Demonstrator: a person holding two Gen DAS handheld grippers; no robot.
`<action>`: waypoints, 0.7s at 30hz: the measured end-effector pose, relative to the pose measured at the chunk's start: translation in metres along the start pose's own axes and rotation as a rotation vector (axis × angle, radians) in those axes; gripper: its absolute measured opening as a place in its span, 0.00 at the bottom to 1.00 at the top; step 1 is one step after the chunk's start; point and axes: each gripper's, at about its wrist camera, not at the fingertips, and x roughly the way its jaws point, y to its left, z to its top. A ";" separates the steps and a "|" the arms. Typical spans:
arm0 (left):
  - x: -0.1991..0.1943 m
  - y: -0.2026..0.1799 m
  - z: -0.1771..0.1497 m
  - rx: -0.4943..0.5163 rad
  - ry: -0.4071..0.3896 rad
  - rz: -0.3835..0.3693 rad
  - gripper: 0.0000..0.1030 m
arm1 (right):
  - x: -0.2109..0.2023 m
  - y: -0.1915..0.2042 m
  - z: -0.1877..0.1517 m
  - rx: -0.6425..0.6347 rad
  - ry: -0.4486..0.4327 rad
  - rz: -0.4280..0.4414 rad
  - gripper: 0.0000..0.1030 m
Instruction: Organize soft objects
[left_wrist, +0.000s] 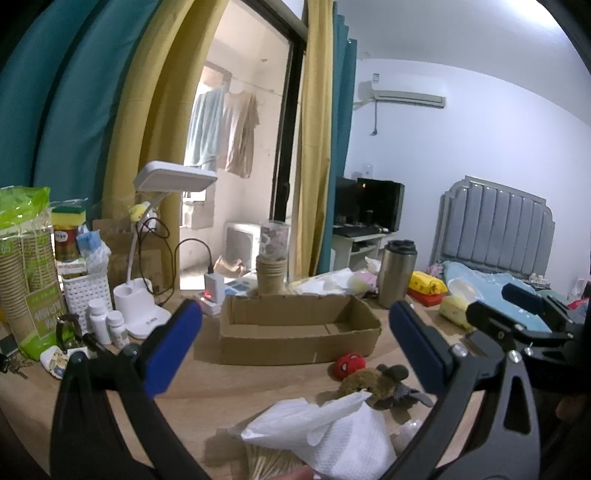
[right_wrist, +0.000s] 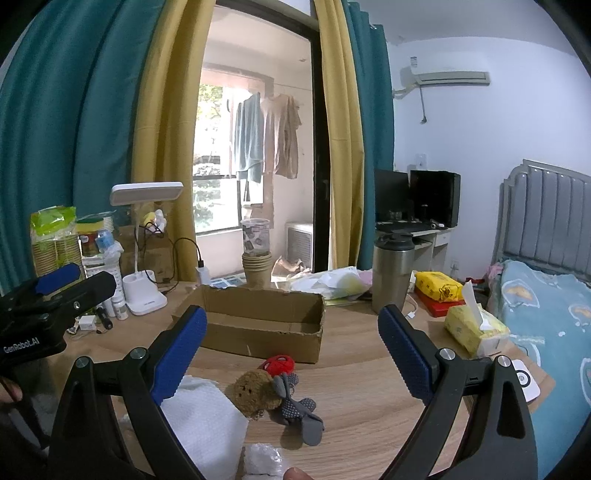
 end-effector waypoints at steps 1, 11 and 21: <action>0.000 0.000 0.000 -0.001 -0.001 0.000 0.99 | 0.000 0.000 0.000 -0.001 0.001 0.001 0.93; -0.002 0.002 0.000 -0.002 -0.007 0.013 0.99 | 0.001 0.001 0.000 0.000 0.000 0.000 0.93; -0.001 0.003 0.000 -0.003 -0.008 0.013 0.99 | 0.002 0.004 0.001 -0.002 0.001 0.005 0.93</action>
